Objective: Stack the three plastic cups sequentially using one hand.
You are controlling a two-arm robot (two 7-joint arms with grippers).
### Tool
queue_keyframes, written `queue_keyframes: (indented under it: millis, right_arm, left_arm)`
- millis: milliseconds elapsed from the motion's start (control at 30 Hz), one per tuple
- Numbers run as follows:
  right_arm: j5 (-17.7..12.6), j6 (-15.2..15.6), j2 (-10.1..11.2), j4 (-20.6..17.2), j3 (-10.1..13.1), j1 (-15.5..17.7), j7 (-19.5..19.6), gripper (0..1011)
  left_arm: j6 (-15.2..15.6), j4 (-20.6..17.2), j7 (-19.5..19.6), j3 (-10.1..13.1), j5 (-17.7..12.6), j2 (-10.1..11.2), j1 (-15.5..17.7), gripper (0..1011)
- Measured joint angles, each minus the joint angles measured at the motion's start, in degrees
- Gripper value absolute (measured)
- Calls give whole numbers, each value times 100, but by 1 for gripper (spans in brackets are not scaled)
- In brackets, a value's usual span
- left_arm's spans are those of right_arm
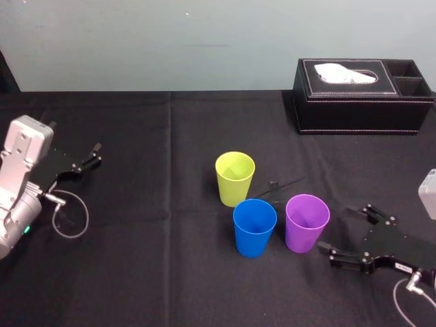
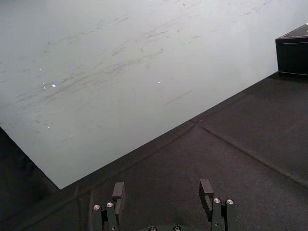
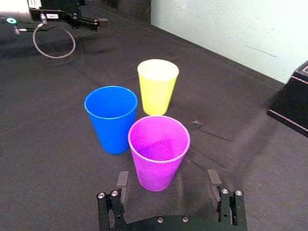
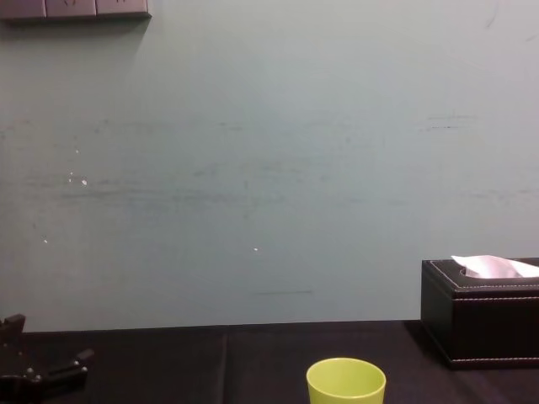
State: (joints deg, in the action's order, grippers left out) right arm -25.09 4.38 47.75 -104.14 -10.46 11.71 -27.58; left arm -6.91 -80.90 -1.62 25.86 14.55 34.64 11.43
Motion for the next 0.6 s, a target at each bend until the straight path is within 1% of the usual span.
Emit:
queue_keyframes:
  millis: [400, 600]
  right_arm:
    - [62, 24, -158, 24, -98, -45, -131, 1003]
    - [79, 31, -295, 161, -173, -143, -138, 1003]
  left_arm:
    - [0, 0, 0, 0, 0, 0, 0, 1011]
    - [0, 0, 0, 0, 0, 0, 0, 1011]
